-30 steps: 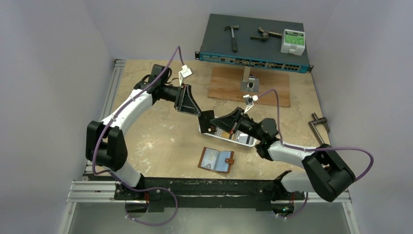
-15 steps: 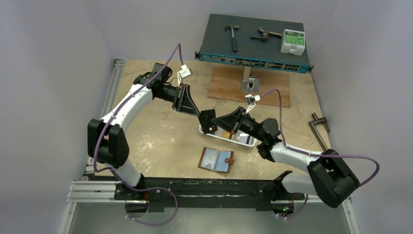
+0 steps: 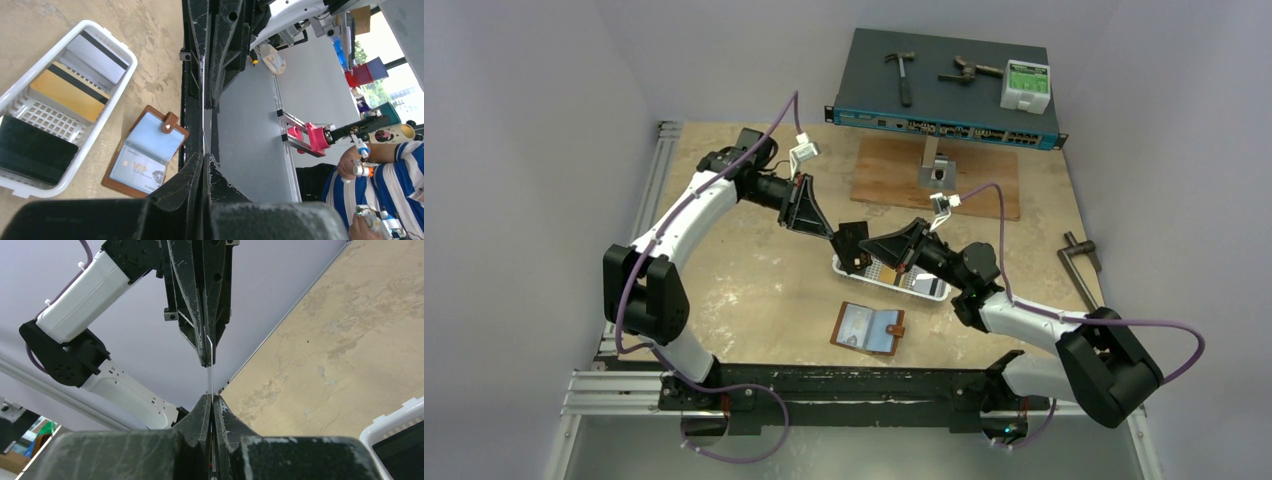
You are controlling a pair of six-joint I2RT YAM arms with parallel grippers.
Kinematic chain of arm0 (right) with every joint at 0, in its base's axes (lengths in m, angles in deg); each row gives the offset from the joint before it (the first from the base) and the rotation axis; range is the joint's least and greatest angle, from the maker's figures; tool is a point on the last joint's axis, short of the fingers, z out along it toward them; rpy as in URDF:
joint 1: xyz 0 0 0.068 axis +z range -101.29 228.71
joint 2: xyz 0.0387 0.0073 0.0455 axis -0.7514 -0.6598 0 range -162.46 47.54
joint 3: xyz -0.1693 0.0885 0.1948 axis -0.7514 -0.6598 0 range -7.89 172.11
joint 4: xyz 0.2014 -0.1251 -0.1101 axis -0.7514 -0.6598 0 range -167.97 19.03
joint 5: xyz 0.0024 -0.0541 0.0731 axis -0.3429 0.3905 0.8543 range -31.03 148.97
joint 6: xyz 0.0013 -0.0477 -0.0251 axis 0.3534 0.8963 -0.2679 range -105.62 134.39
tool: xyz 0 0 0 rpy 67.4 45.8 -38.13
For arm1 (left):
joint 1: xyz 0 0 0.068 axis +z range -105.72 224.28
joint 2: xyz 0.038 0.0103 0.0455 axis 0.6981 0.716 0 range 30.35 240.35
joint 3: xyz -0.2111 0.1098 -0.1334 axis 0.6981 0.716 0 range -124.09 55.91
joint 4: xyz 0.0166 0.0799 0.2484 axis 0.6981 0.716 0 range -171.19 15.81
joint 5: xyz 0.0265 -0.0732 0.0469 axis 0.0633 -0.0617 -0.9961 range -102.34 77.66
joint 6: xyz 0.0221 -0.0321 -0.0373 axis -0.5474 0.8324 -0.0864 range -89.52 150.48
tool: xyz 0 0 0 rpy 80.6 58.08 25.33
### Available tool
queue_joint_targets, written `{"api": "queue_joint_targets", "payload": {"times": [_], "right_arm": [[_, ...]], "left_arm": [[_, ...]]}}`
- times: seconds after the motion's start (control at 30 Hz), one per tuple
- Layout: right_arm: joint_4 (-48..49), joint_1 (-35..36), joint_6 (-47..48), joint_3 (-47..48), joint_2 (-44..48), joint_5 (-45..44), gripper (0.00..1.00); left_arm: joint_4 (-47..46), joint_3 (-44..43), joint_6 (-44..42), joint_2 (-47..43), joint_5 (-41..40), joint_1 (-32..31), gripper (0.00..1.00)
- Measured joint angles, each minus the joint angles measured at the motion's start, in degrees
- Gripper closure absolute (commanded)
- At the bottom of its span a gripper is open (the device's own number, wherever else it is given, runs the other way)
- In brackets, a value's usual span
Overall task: Put the credit cards into the card holder
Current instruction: Place the credit card in the storage box.
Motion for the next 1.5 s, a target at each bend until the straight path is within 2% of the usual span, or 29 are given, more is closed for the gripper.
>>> {"api": "queue_joint_targets", "payload": {"times": [0.4,0.8,1.27,1.5], "right_arm": [[-5.42,-0.7,2.43,-0.02,1.49,-3.06,1.0],[-14.6,-2.93,7.82,-1.22,3.87,-6.23,1.0],[-13.97,-4.63,8.98,-2.78,-0.11,-7.21,1.0],[-18.16,-5.14,9.29,-4.09,6.86,-8.57,1.0]], "left_arm": [[-12.41,2.56,10.08,0.22,-6.14,-0.61,1.0],[-10.43,-0.83,6.91,8.04,-10.21,-0.55,1.0],[-10.73,-7.72,4.92,17.9,-16.41,1.14,1.0],[-10.91,-7.89,4.96,21.68,-20.7,0.57,1.0]]}}
